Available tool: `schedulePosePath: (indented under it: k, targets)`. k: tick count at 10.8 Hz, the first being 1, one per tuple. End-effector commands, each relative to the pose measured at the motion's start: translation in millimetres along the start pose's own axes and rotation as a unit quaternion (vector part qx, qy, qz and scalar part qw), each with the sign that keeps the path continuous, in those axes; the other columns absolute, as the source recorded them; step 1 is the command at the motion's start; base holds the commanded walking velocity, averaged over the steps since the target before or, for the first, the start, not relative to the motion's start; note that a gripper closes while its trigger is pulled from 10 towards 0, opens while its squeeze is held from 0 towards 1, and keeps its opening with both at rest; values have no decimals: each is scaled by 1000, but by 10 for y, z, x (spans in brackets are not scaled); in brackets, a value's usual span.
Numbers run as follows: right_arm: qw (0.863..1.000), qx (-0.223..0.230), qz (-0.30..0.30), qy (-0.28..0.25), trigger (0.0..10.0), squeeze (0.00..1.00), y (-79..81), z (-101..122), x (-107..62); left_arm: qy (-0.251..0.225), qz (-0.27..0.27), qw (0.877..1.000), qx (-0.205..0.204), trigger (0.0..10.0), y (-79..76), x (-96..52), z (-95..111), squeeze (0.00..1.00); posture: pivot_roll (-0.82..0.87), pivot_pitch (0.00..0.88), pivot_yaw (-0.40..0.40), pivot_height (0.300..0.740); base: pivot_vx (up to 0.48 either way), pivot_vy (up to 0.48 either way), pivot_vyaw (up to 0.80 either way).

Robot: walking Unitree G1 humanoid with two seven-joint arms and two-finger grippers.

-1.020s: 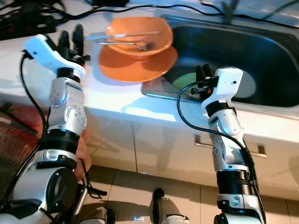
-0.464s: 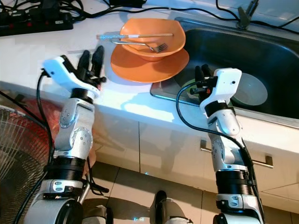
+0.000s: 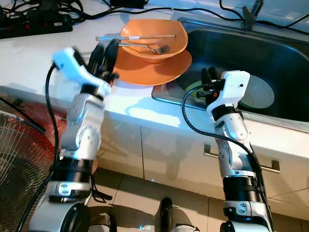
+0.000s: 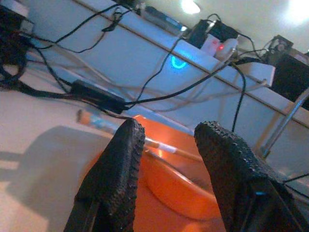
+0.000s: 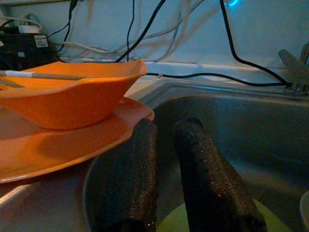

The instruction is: Kitchen organization

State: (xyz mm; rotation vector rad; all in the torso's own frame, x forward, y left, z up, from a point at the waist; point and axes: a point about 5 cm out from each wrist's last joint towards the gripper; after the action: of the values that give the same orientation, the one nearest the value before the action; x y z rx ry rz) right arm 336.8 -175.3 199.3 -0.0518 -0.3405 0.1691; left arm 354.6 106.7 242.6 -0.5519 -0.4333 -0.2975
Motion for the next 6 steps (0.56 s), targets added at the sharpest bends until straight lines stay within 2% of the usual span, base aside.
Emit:
schedulePosePath:
  k: [1, 6]
  targets:
    - [1000, 1, -6, -2, 10000, 0, -23, -5, -21, 9, -7, 1000, -6, 10000, -61, 32, -25, 0, -2, 182, -10, 740, 0, 0, 0]
    - [1000, 1, -7, -1, 10000, 0, -27, -10, -28, 19, 1, 1000, -14, 10000, -109, 77, -60, 0, -3, 181, -10, 740, 0, 0, 0]
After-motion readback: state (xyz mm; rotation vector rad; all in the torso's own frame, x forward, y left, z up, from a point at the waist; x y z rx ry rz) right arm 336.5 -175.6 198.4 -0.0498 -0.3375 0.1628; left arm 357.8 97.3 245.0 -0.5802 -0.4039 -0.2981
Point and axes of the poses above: a point about 5 cm out from each wrist's last joint towards the gripper, its own x axis pointing out of the wrist towards the gripper, its own z axis along the axis of the wrist's last joint, y = z × x, and after that the axes turned 7 degrees about -x, right-handed
